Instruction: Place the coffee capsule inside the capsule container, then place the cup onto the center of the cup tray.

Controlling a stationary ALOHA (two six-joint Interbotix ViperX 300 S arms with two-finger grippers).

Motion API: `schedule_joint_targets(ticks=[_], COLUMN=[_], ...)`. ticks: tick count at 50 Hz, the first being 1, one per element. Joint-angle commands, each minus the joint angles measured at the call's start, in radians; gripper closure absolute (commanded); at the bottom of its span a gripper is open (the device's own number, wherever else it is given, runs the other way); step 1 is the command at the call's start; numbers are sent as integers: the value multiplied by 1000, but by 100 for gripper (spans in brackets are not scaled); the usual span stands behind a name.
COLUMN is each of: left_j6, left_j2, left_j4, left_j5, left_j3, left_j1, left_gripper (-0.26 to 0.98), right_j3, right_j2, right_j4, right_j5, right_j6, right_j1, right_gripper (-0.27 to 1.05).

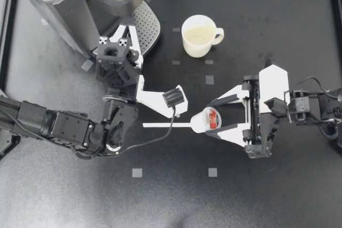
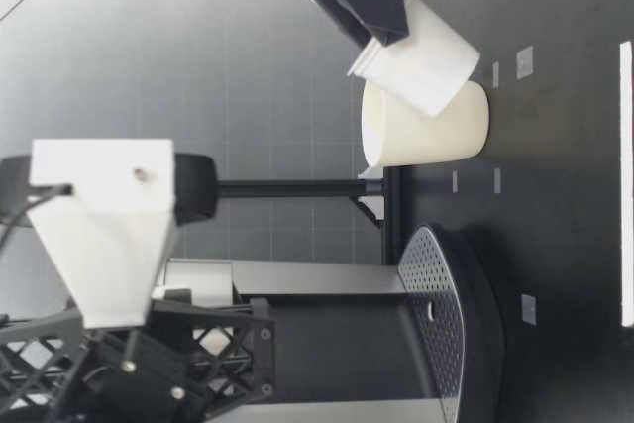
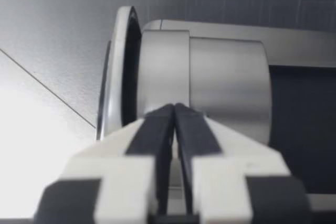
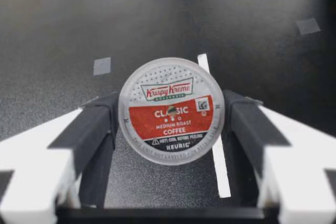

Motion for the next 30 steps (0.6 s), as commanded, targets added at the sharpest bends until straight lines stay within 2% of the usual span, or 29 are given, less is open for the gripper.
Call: schedule_joint_targets(ticks=[1,19,30], left_j6=[-6,-9,-9], left_j2=[-38,-60,-75], left_j4=[26,75,86], left_j5=[2,-34,-34], left_j3=[0,6,6], left_j1=[17,63,71], left_gripper=[61,61,61], right_j3=[-18,-21,-21], right_j2=[-21,-18,-15], right_j4=[-3,-2,-2], right_j5=[-11,-11,-11], right_j6=[-2,2,2], right_j1=[-6,-6,-6], right_gripper=[20,20,20])
